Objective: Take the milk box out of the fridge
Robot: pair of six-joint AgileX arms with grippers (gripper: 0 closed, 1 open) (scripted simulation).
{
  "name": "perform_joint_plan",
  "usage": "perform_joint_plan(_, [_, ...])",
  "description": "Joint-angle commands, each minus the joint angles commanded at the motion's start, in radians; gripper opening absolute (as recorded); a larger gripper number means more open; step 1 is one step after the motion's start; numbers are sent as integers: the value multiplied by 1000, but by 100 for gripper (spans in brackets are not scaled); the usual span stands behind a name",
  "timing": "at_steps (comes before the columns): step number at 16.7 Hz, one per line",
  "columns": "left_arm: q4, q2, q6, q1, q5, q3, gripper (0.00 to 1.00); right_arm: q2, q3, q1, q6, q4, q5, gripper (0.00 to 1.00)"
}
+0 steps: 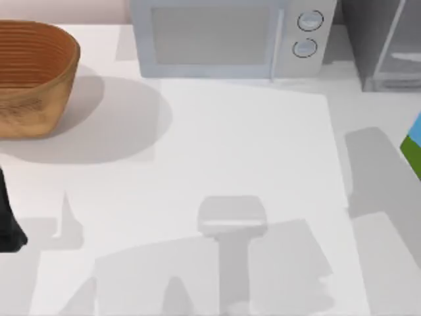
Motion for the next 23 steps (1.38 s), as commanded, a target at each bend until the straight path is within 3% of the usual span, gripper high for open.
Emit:
perform_joint_plan(11, [0, 0, 0, 0, 0, 0, 100, 999, 217, 263, 22, 680, -112, 0])
perform_joint_plan(16, [0, 0, 0, 0, 0, 0, 100, 1167, 275, 316, 14, 830, -135, 0])
perform_joint_plan(23, [0, 0, 0, 0, 0, 0, 100, 1188, 290, 319, 14, 844, -133, 0])
